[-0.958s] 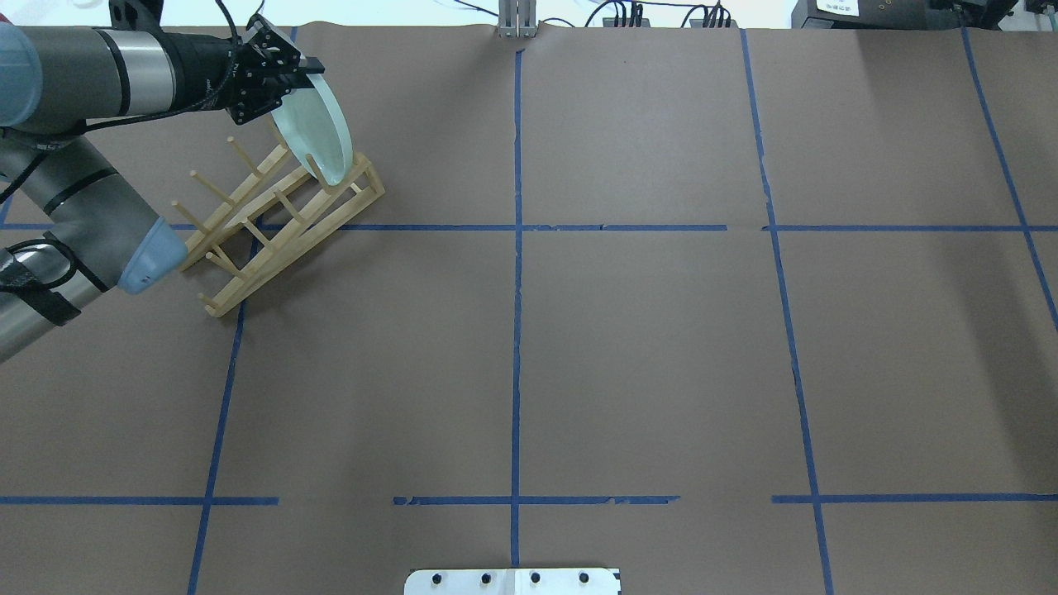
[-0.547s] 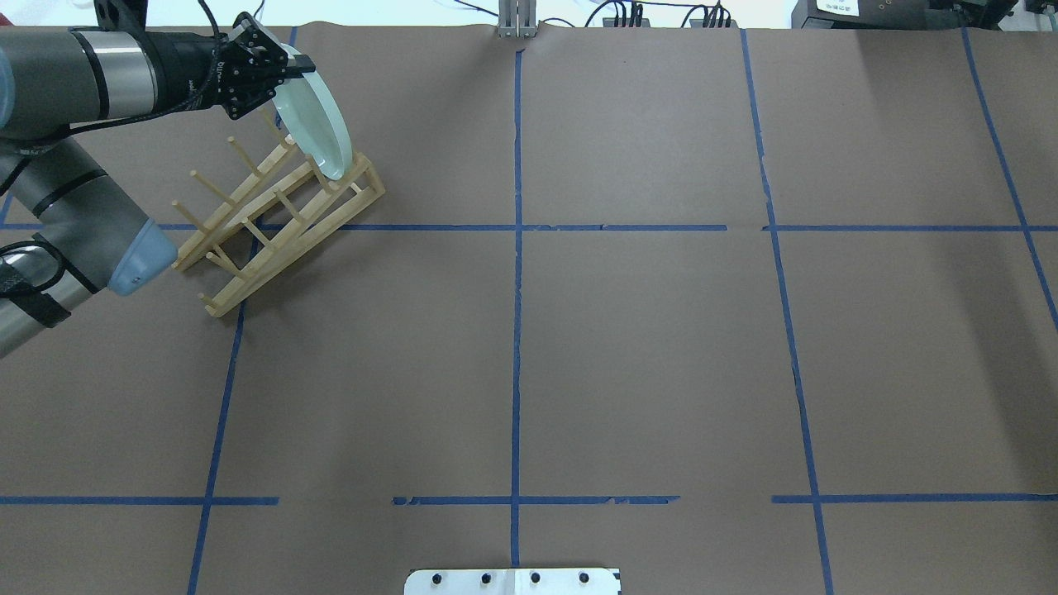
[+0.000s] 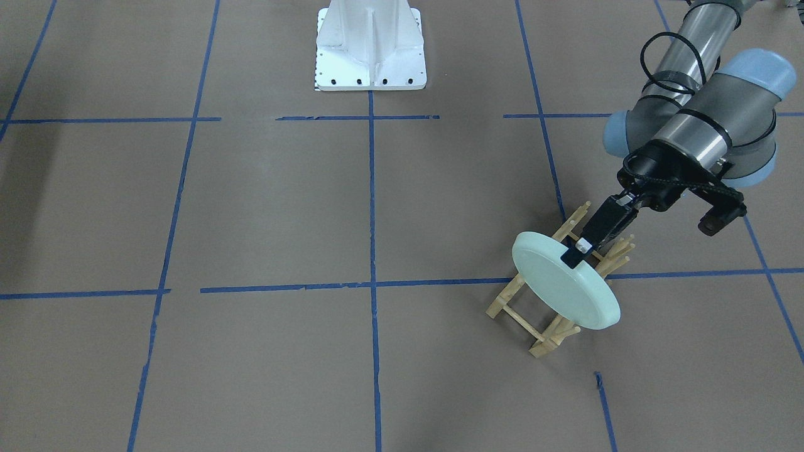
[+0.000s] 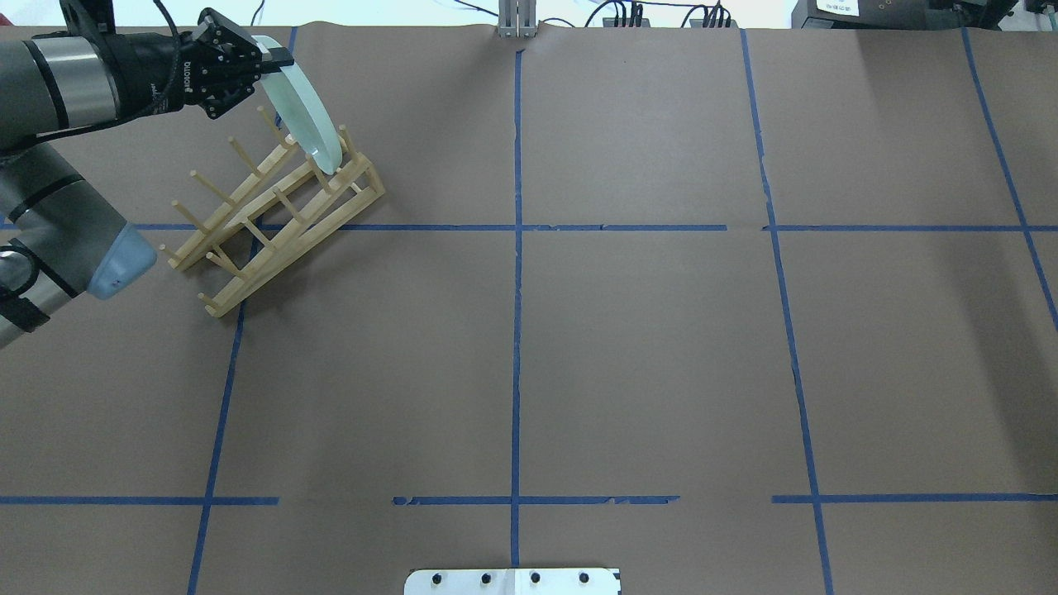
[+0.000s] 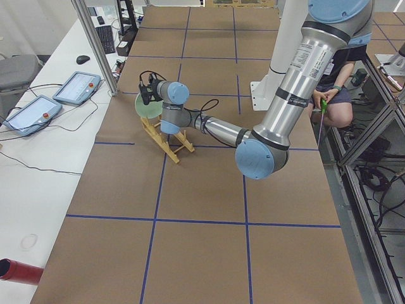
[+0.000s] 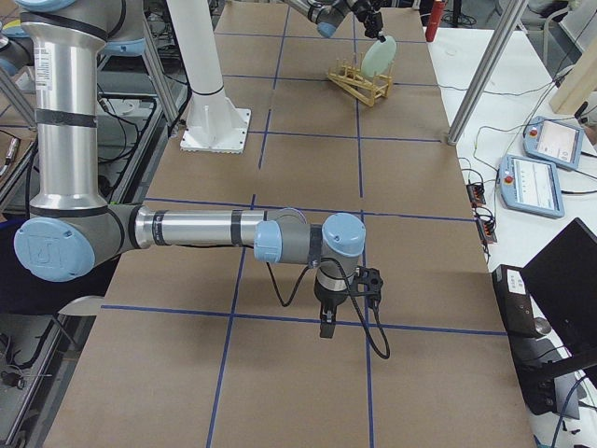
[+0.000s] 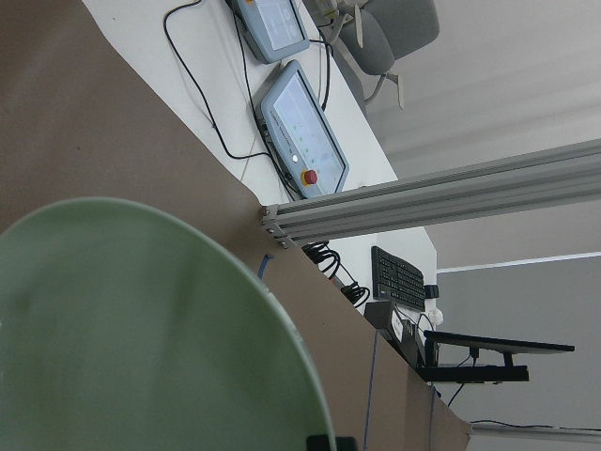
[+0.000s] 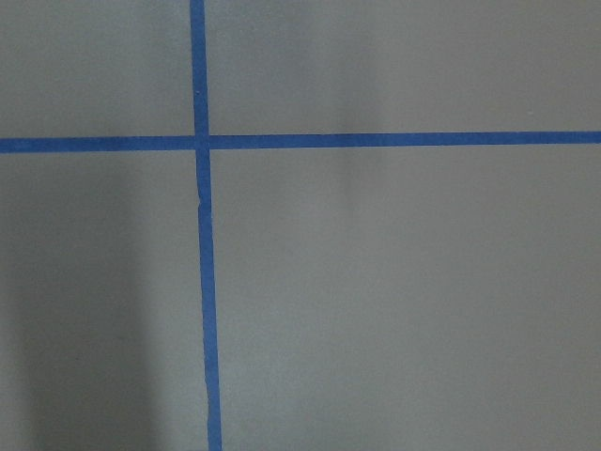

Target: Place plate on table

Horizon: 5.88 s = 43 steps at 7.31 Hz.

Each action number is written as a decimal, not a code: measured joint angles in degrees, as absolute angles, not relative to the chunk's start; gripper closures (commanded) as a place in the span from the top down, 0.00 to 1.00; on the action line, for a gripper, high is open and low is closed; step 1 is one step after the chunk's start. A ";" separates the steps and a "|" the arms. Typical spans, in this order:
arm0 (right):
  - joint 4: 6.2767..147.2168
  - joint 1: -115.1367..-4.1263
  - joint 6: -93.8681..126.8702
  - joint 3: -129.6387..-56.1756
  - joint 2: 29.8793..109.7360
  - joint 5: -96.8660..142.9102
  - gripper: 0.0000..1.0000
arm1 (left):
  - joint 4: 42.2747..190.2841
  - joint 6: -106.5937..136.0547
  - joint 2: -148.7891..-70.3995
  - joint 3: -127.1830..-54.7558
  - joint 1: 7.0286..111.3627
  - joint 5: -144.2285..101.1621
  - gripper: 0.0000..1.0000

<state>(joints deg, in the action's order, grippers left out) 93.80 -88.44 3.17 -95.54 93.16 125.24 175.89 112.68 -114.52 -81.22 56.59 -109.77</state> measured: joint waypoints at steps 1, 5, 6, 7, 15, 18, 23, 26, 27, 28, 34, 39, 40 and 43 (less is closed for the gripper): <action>93.79 -88.44 3.17 -95.54 93.16 125.24 1.00 | 176.58 113.75 -114.51 -81.42 57.74 -109.85 0.00; 93.80 -88.49 3.17 -95.54 93.16 125.24 1.00 | 167.52 114.24 -116.93 -85.88 63.43 -117.75 0.00; 93.79 -88.48 3.16 -95.54 93.16 125.24 1.00 | 160.80 113.25 -118.79 -88.61 63.99 -119.66 0.00; 93.78 -88.48 3.17 -95.54 93.16 125.25 1.00 | 152.43 110.62 -120.62 -92.15 64.15 -120.48 0.00; 93.78 -88.47 3.16 -95.54 93.16 125.24 1.00 | 89.57 73.00 -131.81 -111.47 44.16 -110.24 0.00; 93.78 -88.48 3.17 -95.54 93.16 125.24 1.00 | 77.59 53.24 -134.27 -108.94 35.13 -98.27 0.00; 93.80 -88.45 3.16 -95.54 93.16 125.24 1.00 | 76.76 42.09 -132.20 -99.37 21.54 -82.36 0.00; 93.79 -88.44 3.16 -95.54 93.16 125.25 1.00 | 77.46 42.36 -130.58 -98.37 17.80 -82.01 0.99; 93.78 -88.44 3.16 -95.54 93.16 125.24 1.00 | 78.02 42.44 -130.38 -98.13 17.42 -81.85 1.00; 93.78 -88.44 3.17 -95.54 93.16 125.24 1.00 | 78.78 42.79 -130.20 -98.32 17.15 -81.12 1.00; 93.81 -88.42 3.19 -95.54 93.17 125.24 1.00 | 77.99 44.62 -129.98 -112.66 29.56 -92.17 1.00; 93.78 -88.43 3.17 -95.54 93.17 125.24 1.00 | 78.48 24.54 -114.91 -113.78 66.71 -123.92 1.00; 93.78 -88.44 3.18 -95.54 93.17 125.24 1.00 | 78.92 14.76 -108.53 -112.51 72.67 -128.06 1.00; 93.80 -88.43 3.17 -95.54 93.16 125.24 1.00 | 92.82 -2.45 -89.07 -103.04 85.69 -131.50 1.00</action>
